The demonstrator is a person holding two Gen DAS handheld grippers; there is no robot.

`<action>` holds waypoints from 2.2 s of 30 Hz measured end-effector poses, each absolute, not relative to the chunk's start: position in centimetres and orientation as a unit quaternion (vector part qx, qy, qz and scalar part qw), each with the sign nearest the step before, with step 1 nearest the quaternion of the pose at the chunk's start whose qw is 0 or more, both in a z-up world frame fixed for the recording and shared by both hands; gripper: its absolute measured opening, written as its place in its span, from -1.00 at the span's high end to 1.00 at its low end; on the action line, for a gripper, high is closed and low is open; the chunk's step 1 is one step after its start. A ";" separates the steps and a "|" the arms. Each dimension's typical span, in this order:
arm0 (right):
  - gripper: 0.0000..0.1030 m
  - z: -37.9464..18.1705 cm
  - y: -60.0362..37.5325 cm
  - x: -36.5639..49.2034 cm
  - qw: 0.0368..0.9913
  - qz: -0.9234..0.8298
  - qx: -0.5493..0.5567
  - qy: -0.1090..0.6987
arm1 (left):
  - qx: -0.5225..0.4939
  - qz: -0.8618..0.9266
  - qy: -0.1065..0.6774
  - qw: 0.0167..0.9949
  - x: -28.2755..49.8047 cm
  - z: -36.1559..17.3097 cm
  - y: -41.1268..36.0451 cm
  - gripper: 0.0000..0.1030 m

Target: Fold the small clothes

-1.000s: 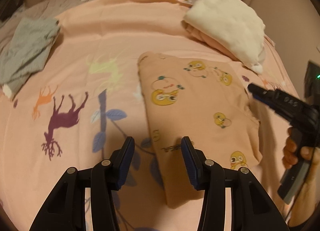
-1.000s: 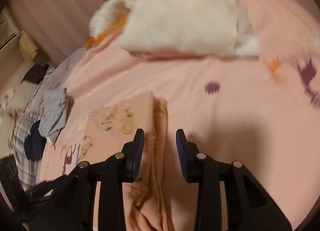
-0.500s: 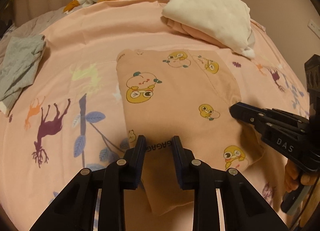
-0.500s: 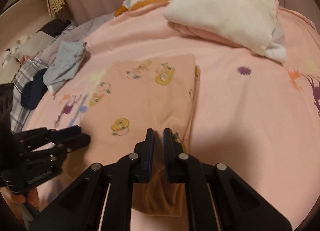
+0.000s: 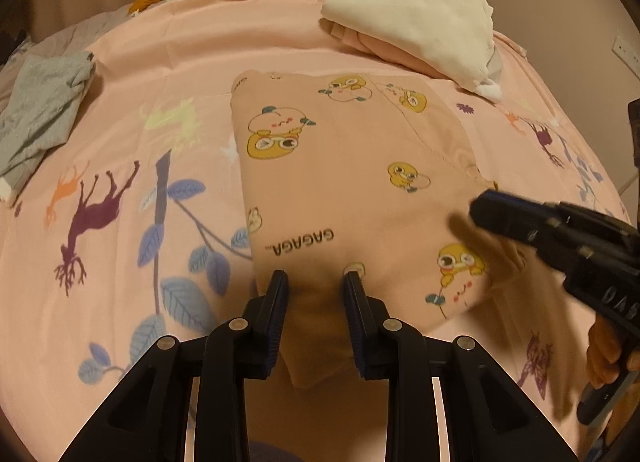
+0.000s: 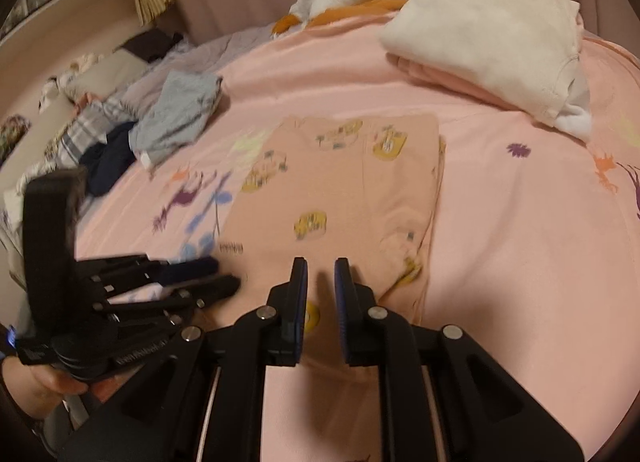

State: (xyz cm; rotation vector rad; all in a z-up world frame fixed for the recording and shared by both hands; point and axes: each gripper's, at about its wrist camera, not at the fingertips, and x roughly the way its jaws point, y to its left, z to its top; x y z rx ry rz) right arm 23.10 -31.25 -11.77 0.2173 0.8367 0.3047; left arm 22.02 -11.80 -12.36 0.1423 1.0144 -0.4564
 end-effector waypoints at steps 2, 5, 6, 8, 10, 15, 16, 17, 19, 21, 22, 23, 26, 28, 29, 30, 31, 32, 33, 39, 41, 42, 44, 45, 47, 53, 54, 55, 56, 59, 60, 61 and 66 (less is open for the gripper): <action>0.71 -12.7 -30.9 23.2 0.893 0.137 0.092 0.420 | 0.069 -0.216 0.482 0.846 21.9 -12.4 -11.8 0.48; 0.79 -14.3 -30.7 23.2 0.885 0.121 0.083 0.442 | 0.071 -0.216 0.485 0.844 21.6 -12.7 -11.7 0.48; 0.79 -14.4 -30.7 23.0 0.885 0.121 0.086 0.441 | 0.073 -0.216 0.485 0.844 21.5 -12.7 -11.6 0.48; 0.77 -14.3 -30.9 22.6 0.885 0.124 0.093 0.439 | 0.073 -0.216 0.484 0.845 21.3 -12.7 -11.5 0.48; 0.76 -14.3 -31.1 22.4 0.883 0.127 0.100 0.441 | 0.069 -0.217 0.486 0.844 21.2 -12.7 -11.2 0.48; 0.73 -14.1 -31.6 21.7 0.879 0.133 0.117 0.442 | 0.053 -0.213 0.491 0.843 20.8 -12.5 -10.4 0.44; 0.70 -14.1 -31.7 21.5 0.879 0.134 0.123 0.442 | 0.052 -0.212 0.492 0.843 20.8 -12.4 -10.3 0.36; 0.69 -14.0 -31.7 21.4 0.878 0.135 0.125 0.442 | 0.050 -0.208 0.492 0.844 20.7 -12.4 -10.2 0.33; 0.64 -13.8 -31.6 21.2 0.879 0.137 0.126 0.440 | 0.044 -0.208 0.495 0.843 20.8 -12.3 -9.9 0.31; 0.62 -13.5 -31.5 21.1 0.879 0.138 0.125 0.440 | 0.041 -0.207 0.496 0.842 20.8 -12.2 -9.7 0.30; 0.59 -13.4 -31.5 21.0 0.879 0.139 0.126 0.439 | 0.042 -0.207 0.496 0.843 20.7 -12.1 -9.6 0.30; 0.58 -13.3 -31.4 21.0 0.879 0.140 0.126 0.438 | 0.042 -0.206 0.495 0.843 20.7 -12.1 -9.6 0.30; 0.53 -13.0 -31.5 20.7 0.880 0.141 0.130 0.434 | 0.044 -0.205 0.495 0.844 20.6 -12.0 -9.6 0.28; 0.45 -12.7 -31.6 20.5 0.882 0.141 0.133 0.430 | 0.045 -0.203 0.493 0.845 20.5 -11.9 -9.7 0.25; 0.43 -12.6 -31.6 20.4 0.883 0.141 0.135 0.427 | 0.046 -0.202 0.493 0.845 20.5 -11.9 -9.7 0.25; 0.40 -12.5 -31.7 20.3 0.883 0.140 0.136 0.426 | 0.047 -0.202 0.493 0.845 20.5 -11.8 -9.7 0.24; 0.35 -12.4 -31.9 20.3 0.884 0.139 0.138 0.425 | 0.046 -0.201 0.492 0.846 20.5 -11.8 -9.7 0.23; 0.32 -12.3 -32.0 20.2 0.885 0.139 0.140 0.423 | 0.046 -0.202 0.492 0.846 20.5 -11.8 -9.7 0.23; 0.26 -12.3 -32.2 20.2 0.885 0.138 0.143 0.421 | 0.045 -0.201 0.492 0.846 20.5 -11.8 -9.6 0.23; 0.03 -12.4 -33.2 20.5 0.881 0.132 0.175 0.419 | 0.036 -0.194 0.491 0.848 21.0 -11.6 -9.2 0.08; 0.03 -12.5 -33.3 20.6 0.880 0.132 0.181 0.418 | 0.033 -0.191 0.492 0.849 21.3 -11.6 -9.0 0.07; 0.03 -12.5 -33.4 20.7 0.880 0.132 0.183 0.418 | 0.031 -0.189 0.493 0.849 21.5 -11.6 -9.0 0.07; 0.03 -12.5 -33.6 21.0 0.880 0.131 0.191 0.415 | 0.027 -0.184 0.495 0.848 22.0 -11.6 -8.8 0.07; 0.04 -12.4 -33.7 21.2 0.881 0.130 0.194 0.412 | 0.025 -0.182 0.496 0.849 22.3 -11.6 -8.8 0.07; 0.04 -12.0 -34.2 22.0 0.883 0.129 0.206 0.401 | 0.023 -0.179 0.495 0.850 22.7 -11.5 -8.8 0.07; 0.17 -10.8 -35.7 26.5 0.880 0.135 0.268 0.368 | 0.021 -0.178 0.490 0.853 24.1 -11.3 -9.6 0.07; 0.24 -10.8 -35.8 27.7 0.876 0.136 0.280 0.367 | 0.022 -0.178 0.489 0.853 24.3 -11.3 -9.9 0.07; 0.26 -10.9 -35.9 28.4 0.874 0.135 0.287 0.368 | 0.023 -0.179 0.489 0.853 24.4 -11.3 -10.0 0.06; 0.27 -11.2 -35.9 29.5 0.867 0.137 0.297 0.375 | 0.025 -0.180 0.489 0.853 24.5 -11.3 -10.2 0.06; 0.36 -13.0 -35.9 32.2 0.850 0.116 0.309 0.410 | 0.031 -0.184 0.491 0.851 24.6 -11.6 -10.7 0.07; 0.48 -13.4 -35.9 32.6 0.848 0.109 0.307 0.418 | 0.033 -0.185 0.492 0.850 24.7 -11.8 -10.8 0.07; 0.59 -13.8 -35.9 33.0 0.847 0.101 0.303 0.424 | 0.035 -0.187 0.493 0.849 24.7 -11.9 -11.0 0.07; 0.73 -13.7 -36.6 34.0 0.863 0.050 0.282 0.415 | 0.040 -0.189 0.495 0.847 24.7 -12.2 -11.1 0.06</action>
